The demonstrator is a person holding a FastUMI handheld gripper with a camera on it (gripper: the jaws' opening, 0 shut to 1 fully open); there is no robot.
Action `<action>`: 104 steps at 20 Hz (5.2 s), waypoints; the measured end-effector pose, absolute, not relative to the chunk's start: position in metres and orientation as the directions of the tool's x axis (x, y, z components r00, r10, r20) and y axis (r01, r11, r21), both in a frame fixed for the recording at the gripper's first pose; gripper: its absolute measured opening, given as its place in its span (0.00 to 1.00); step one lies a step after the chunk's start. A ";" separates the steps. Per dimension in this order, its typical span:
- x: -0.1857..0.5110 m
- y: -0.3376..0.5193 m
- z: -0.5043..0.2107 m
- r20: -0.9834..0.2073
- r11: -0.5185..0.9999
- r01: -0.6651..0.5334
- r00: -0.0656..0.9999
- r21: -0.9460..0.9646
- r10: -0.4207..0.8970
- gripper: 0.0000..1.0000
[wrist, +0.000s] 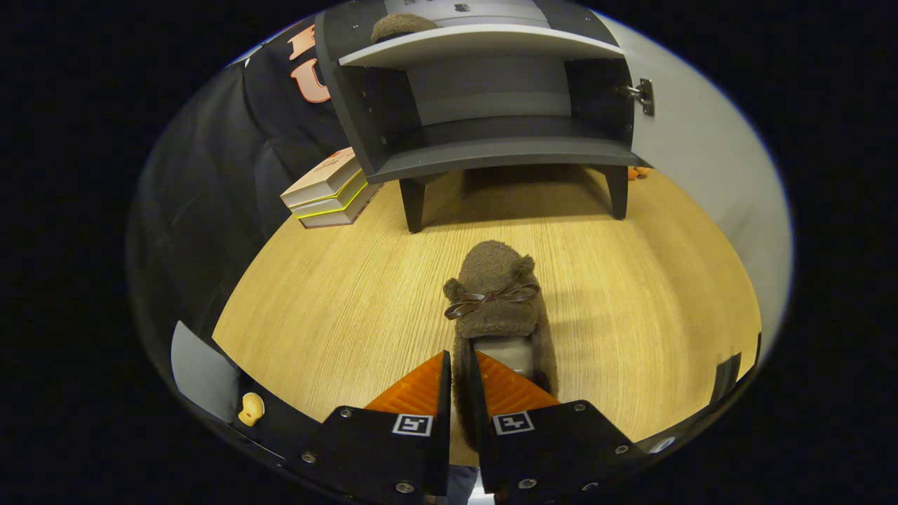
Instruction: Open the shoe cabinet door, grab the shoes and put them into the shoe cabinet, then close the shoe cabinet door.
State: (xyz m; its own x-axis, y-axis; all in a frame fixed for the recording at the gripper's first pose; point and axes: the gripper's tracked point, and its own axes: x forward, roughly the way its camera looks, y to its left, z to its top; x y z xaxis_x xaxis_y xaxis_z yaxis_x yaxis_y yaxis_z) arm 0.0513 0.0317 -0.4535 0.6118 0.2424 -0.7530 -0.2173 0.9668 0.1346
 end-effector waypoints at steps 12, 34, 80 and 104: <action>0.104 0.043 -0.487 -0.738 0.976 -0.142 0.639 0.167 0.219 0.12; 0.136 -0.029 -0.159 -0.433 0.975 -0.155 0.876 0.160 0.211 0.05; 0.382 -0.030 -0.066 -0.425 0.993 -0.093 0.898 0.072 0.115 0.27; 0.071 -0.054 0.025 -0.241 1.000 -0.022 0.970 0.018 0.026 0.29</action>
